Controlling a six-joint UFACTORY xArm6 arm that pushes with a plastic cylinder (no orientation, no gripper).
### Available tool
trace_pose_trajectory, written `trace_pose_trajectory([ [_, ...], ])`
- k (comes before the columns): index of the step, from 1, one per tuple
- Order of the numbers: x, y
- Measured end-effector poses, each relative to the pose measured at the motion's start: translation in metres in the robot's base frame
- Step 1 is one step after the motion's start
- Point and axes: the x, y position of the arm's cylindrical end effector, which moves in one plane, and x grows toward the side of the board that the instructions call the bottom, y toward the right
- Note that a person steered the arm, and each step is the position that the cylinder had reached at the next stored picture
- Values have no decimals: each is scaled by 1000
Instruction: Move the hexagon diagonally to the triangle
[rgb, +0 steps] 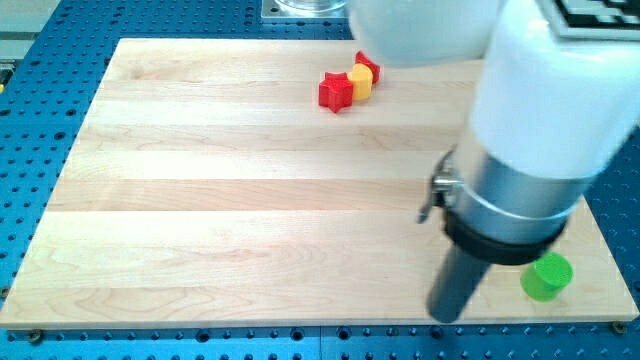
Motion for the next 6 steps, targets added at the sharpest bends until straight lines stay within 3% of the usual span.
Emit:
trace_pose_trajectory([
  [4, -6, 160],
  [6, -67, 137],
])
